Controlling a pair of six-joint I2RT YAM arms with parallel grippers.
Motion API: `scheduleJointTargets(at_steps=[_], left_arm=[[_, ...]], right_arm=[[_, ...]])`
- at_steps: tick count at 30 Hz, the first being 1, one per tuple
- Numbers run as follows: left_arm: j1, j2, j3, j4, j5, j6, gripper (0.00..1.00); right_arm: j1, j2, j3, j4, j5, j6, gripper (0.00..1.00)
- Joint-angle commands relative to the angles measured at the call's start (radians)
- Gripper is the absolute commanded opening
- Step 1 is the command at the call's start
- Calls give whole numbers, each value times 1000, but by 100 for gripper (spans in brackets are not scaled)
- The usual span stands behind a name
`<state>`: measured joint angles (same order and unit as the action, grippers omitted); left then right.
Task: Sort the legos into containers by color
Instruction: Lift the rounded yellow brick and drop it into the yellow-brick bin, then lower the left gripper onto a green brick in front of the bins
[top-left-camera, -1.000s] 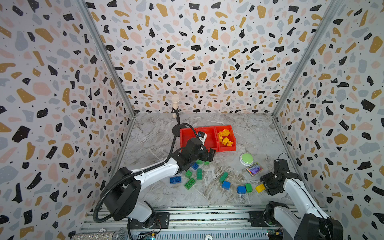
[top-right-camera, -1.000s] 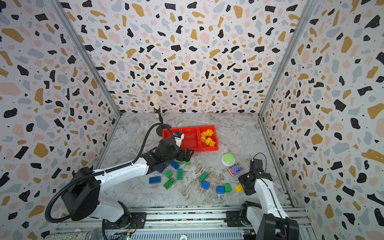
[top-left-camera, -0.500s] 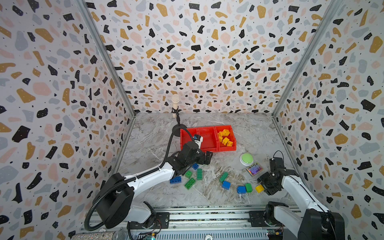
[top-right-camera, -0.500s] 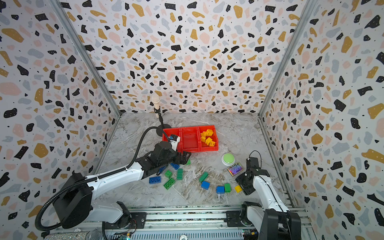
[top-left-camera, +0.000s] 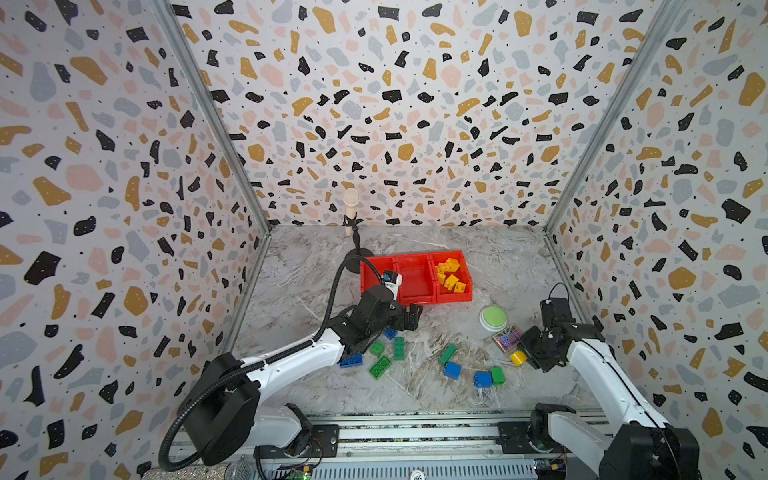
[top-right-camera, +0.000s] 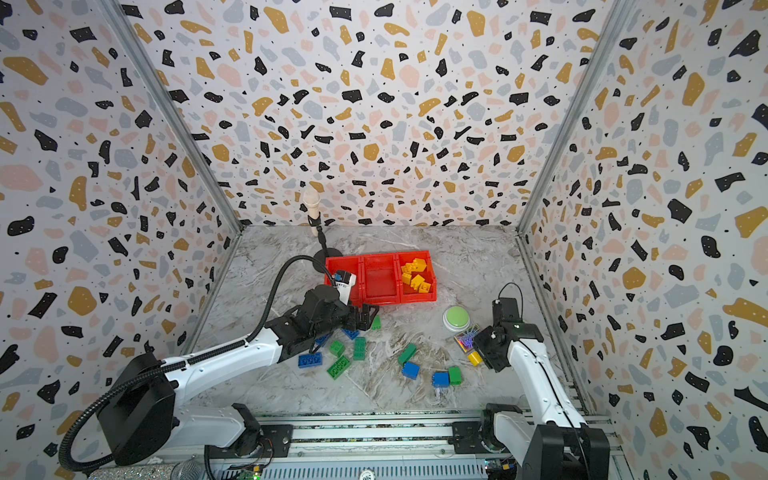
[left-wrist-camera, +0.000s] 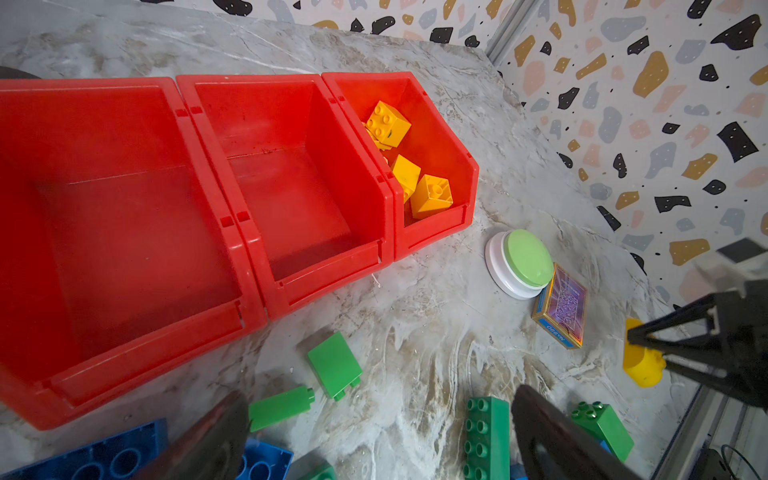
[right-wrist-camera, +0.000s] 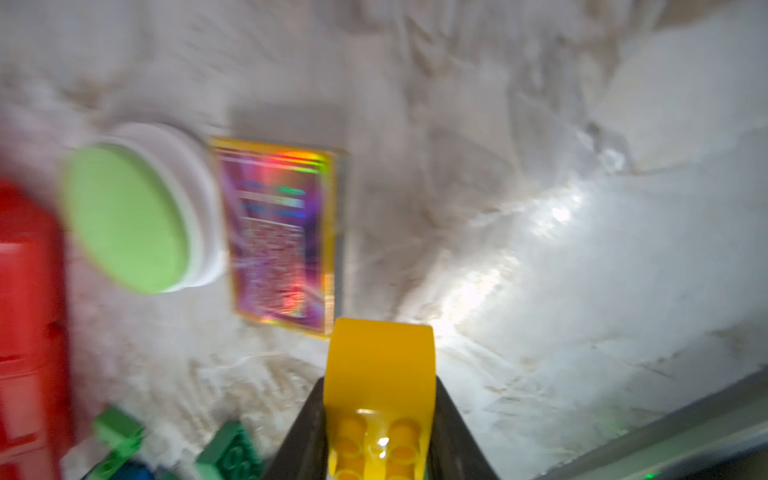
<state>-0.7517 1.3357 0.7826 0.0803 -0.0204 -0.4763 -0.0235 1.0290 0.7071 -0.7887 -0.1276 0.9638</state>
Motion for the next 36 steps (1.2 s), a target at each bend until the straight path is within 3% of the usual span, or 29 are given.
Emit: scheduleJointTargets(at_steps=[1, 5, 10, 17, 25, 31, 36], left_arm=[[7, 6, 53, -8, -13, 44, 100], [7, 22, 95, -38, -27, 67, 100], [10, 45, 146, -96, -51, 110, 100], [32, 12, 158, -177, -111, 146, 100], [79, -90, 89, -208, -180, 135, 100], [104, -122, 62, -222, -203, 124, 100], [106, -105, 51, -198, -178, 116, 100]], right_arm=[[39, 35, 103, 53, -43, 30, 30], [100, 161, 213, 203, -70, 67, 29], [201, 444, 469, 302, -62, 42, 29], [311, 810, 873, 258, -48, -32, 30], [332, 1031, 1090, 226, -89, -63, 31], [335, 1072, 1178, 195, -92, -108, 65], [341, 1013, 1203, 145, -83, -173, 70]])
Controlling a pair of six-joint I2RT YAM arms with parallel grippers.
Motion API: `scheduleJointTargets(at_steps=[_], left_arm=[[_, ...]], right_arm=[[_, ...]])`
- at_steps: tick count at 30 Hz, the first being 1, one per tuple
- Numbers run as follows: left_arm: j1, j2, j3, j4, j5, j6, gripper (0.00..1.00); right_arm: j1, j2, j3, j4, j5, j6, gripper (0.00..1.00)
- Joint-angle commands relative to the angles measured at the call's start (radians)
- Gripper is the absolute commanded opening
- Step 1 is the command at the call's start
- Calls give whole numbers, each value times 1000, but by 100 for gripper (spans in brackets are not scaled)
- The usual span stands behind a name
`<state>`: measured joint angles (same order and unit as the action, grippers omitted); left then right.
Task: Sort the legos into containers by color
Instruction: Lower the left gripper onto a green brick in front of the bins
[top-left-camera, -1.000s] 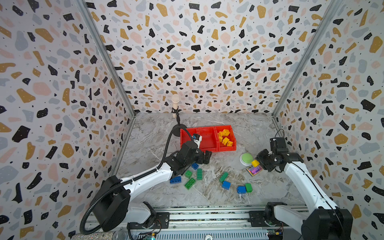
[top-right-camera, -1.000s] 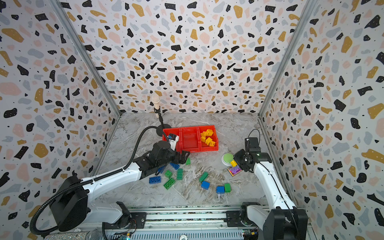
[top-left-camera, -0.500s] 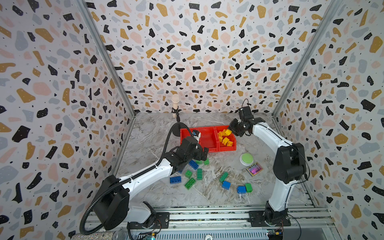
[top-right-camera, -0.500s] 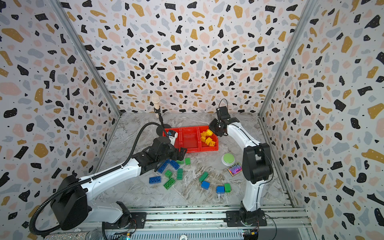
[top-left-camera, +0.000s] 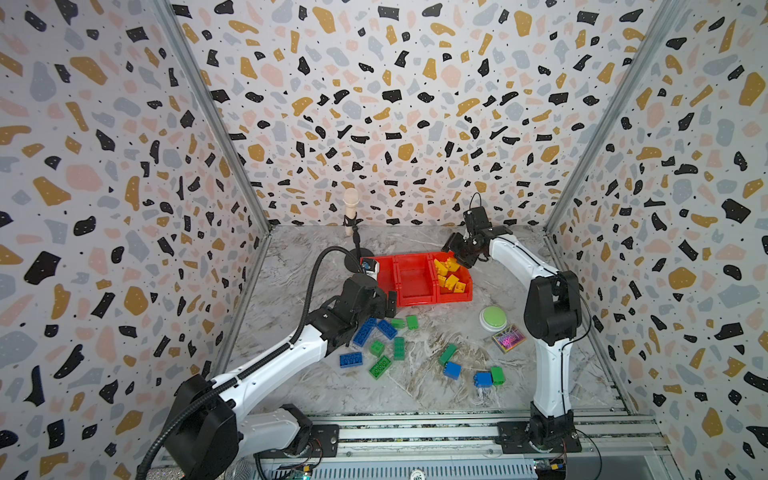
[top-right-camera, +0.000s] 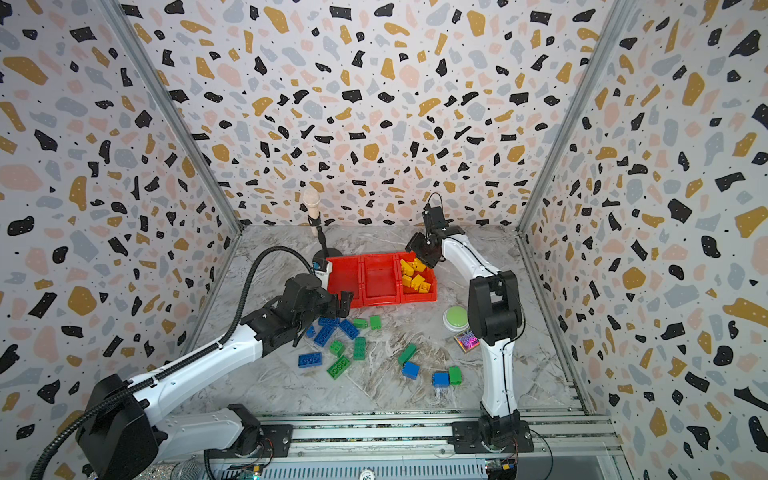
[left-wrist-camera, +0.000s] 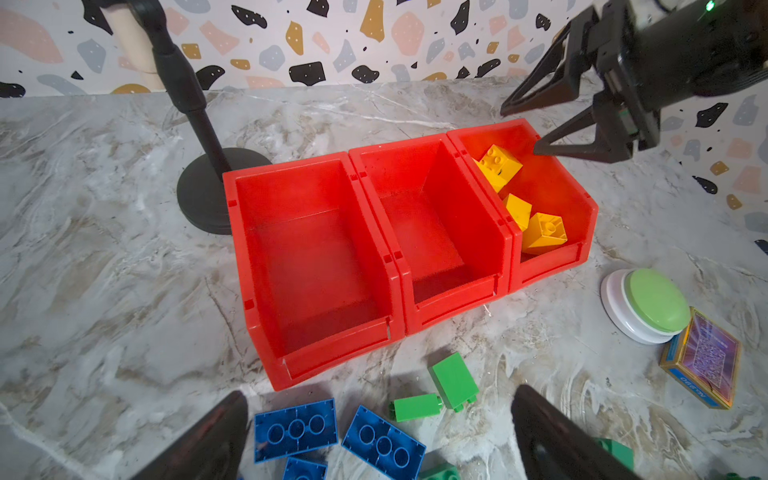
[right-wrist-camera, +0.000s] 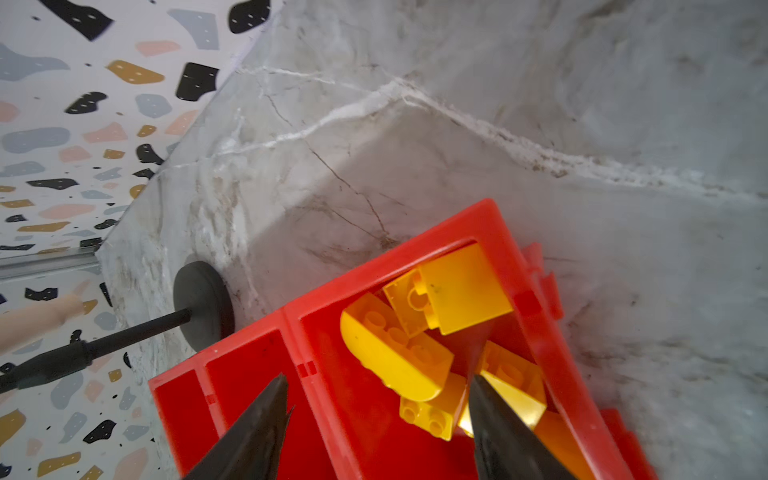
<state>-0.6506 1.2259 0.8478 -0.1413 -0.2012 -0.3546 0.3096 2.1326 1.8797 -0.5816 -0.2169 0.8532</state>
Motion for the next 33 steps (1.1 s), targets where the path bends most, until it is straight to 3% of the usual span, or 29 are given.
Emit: scheduleJointTargets(at_steps=[1, 9, 14, 16, 21, 33], left_arm=[[5, 15, -16, 34, 10, -14, 100], [-16, 97, -3, 55, 41, -204, 100], [-107, 159, 7, 48, -39, -350, 100], [-149, 214, 40, 34, -58, -378, 100], [-201, 387, 149, -57, -87, -391, 99], [-190, 499, 204, -146, -165, -296, 99]], right_arm=[[12, -114, 13, -65, 12, -80, 70], [19, -388, -250, -112, 0, -286, 87], [22, -534, -403, -135, -30, -363, 99], [22, -577, -449, -139, -32, -379, 99], [22, -659, -548, -139, -77, -383, 99], [23, -793, -634, -162, -47, -364, 99]])
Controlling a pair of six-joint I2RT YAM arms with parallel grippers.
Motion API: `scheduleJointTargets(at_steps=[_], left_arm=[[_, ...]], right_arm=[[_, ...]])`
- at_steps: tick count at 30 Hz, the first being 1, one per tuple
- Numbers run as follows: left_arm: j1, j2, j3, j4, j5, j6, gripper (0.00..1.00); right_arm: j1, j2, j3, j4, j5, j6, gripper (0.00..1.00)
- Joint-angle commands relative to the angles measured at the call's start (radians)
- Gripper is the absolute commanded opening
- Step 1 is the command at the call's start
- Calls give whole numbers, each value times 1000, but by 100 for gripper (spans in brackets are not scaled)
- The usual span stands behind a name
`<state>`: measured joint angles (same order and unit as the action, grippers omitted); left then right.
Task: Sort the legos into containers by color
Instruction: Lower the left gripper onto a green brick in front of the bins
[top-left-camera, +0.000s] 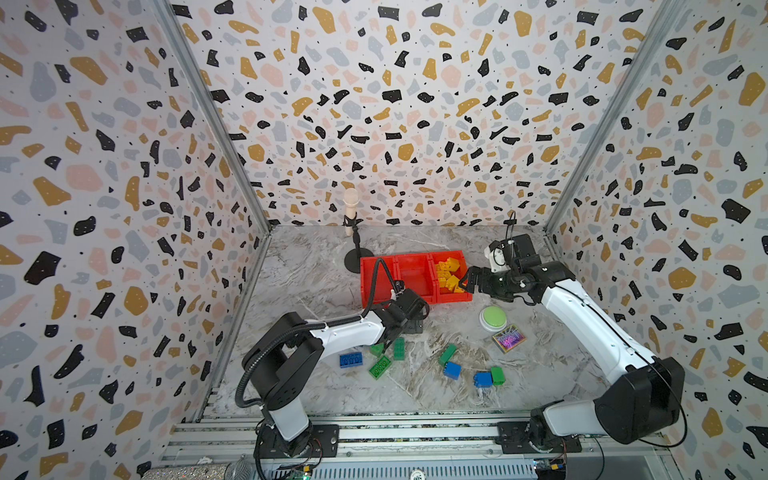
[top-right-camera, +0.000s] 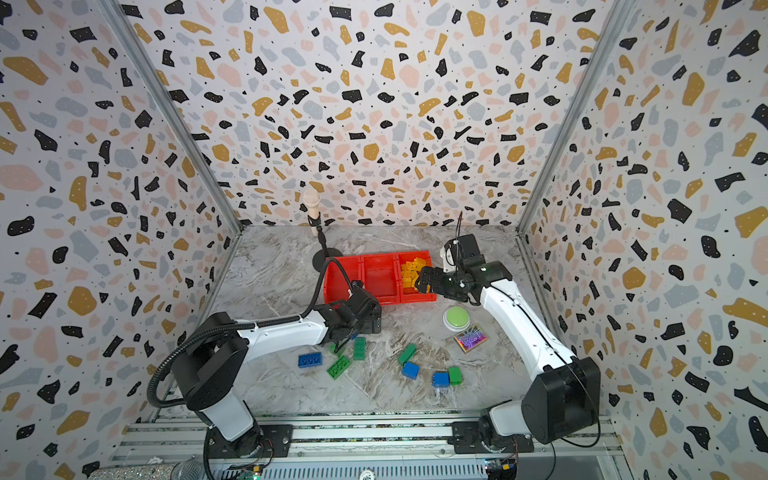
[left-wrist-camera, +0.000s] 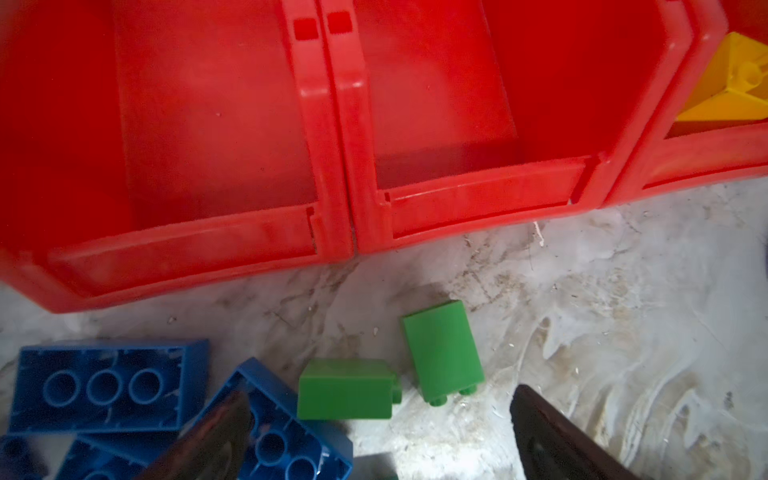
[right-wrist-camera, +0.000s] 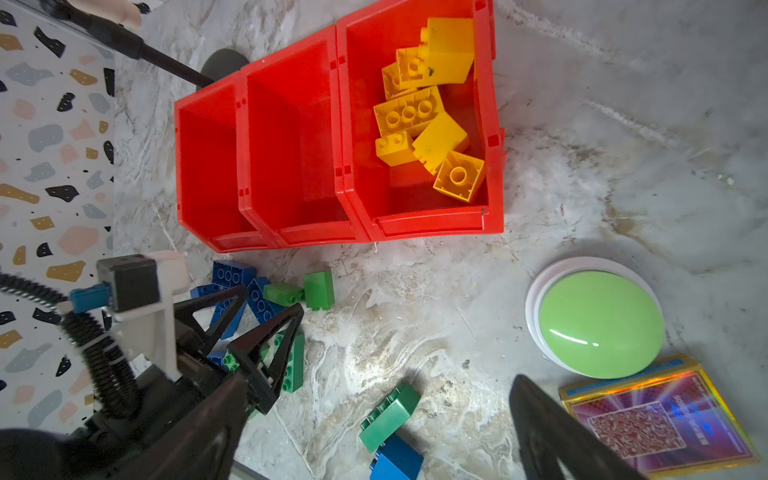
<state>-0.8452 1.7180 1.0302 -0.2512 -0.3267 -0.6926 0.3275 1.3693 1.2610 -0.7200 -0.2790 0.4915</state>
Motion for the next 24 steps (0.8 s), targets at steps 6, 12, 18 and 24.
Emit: scheduleJointTargets(at_steps=[6, 12, 18, 24], left_arm=[[35, 31, 20, -30, -4, 79, 92], [52, 49, 20, -17, 4, 126, 82], [65, 73, 50, -14, 28, 142, 67], [64, 83, 47, -12, 51, 125, 55]], right_arm=[[5, -43, -22, -32, 28, 23, 99], [5, -56, -26, -40, 51, 40, 99], [5, -53, -22, -51, 60, 51, 99], [5, -55, -21, -58, 76, 55, 100]])
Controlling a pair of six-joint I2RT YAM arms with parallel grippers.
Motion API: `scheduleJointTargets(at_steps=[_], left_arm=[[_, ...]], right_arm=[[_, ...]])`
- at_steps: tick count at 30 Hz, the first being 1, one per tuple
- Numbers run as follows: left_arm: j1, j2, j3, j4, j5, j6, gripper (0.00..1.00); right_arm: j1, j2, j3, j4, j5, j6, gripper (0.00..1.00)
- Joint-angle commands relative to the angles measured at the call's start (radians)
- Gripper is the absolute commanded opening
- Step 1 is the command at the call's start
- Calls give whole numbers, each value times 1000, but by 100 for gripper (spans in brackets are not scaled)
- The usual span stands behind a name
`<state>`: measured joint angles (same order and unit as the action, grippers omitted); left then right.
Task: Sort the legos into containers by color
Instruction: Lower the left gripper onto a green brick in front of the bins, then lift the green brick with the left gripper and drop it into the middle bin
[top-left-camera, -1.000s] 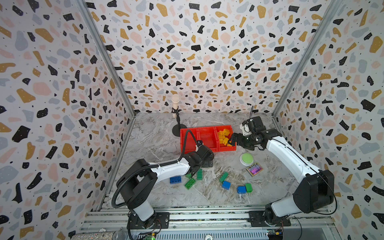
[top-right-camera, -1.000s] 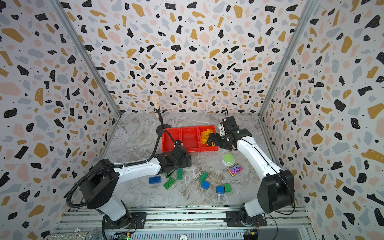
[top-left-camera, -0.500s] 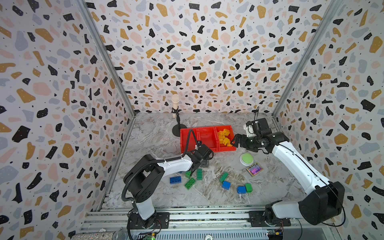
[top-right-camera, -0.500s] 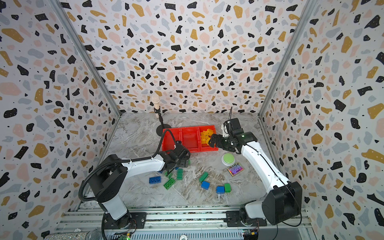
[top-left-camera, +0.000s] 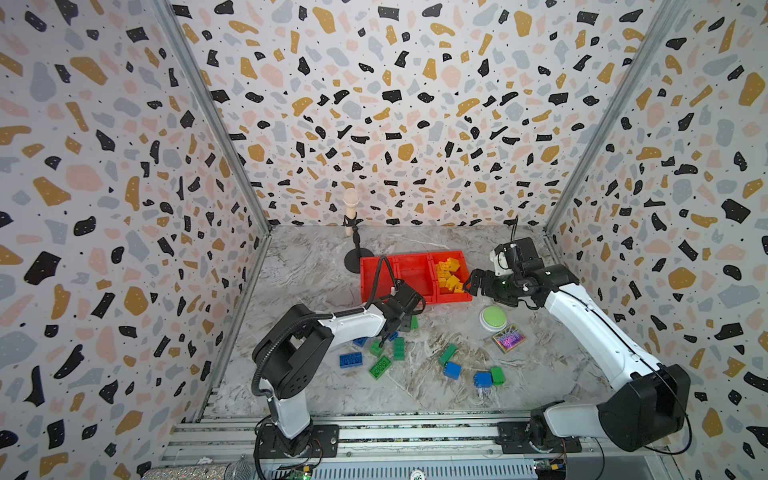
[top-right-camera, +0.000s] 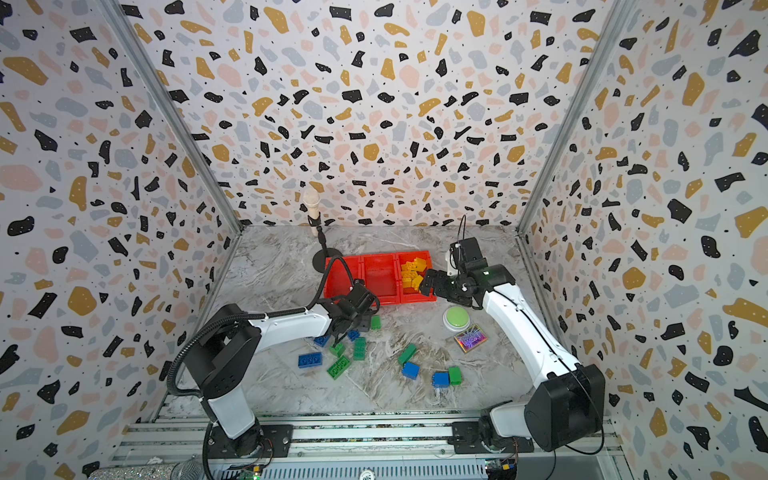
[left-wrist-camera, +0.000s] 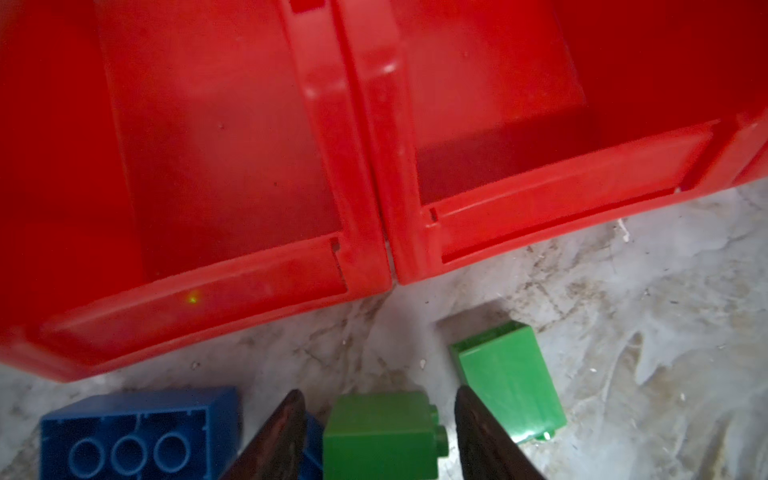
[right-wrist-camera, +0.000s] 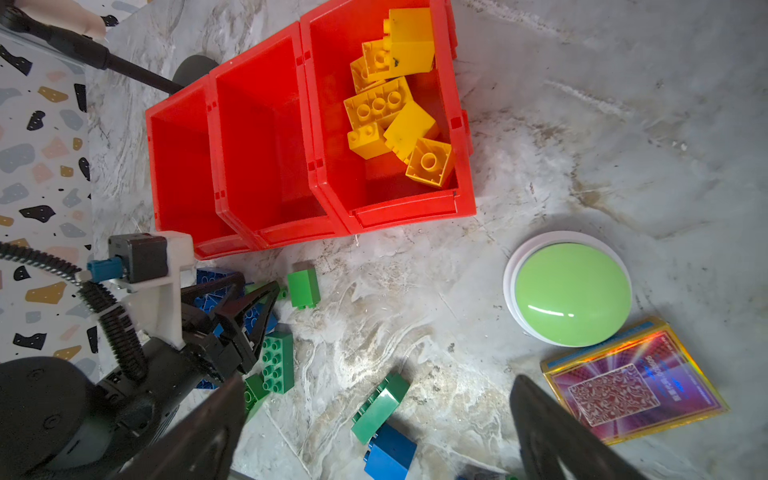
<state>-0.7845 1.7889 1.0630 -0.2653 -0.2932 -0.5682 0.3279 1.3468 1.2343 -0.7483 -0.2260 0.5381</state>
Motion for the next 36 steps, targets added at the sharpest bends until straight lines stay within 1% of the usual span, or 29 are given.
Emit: scheduleJointTargets(at_steps=[1, 8, 10, 13, 15, 17, 20, 23, 26, 31, 36], left_arm=[[4, 14, 10, 5, 20, -1, 53], [5, 31, 2, 18, 27, -7, 49], [4, 34, 6, 16, 25, -7, 46], [5, 33, 18, -10, 23, -13, 37], [2, 23, 27, -31, 24, -23, 33], [-4, 2, 34, -48, 35, -25, 31], [-19, -29, 77, -106, 21, -25, 29], [-27, -46, 150, -163, -6, -13, 30], [-23, -25, 254, -205, -44, 10, 30], [2, 106, 476, -269, -77, 57, 31], [47, 230, 648, -270, -56, 74, 35]], right_arm=[[5, -33, 2, -29, 25, 10, 100], [5, -47, -22, -23, 27, 19, 100], [5, -50, -25, -23, 29, 23, 100], [5, -57, -28, -27, 31, 22, 100], [4, -62, -28, -30, 36, 23, 100], [5, -67, -31, -32, 39, 22, 100], [3, -77, -33, -31, 40, 24, 100], [3, -83, -36, -31, 41, 24, 100], [3, -90, -38, -32, 42, 26, 100], [3, -116, -50, -38, 54, 37, 100], [0, -151, -52, -61, 75, 52, 100]])
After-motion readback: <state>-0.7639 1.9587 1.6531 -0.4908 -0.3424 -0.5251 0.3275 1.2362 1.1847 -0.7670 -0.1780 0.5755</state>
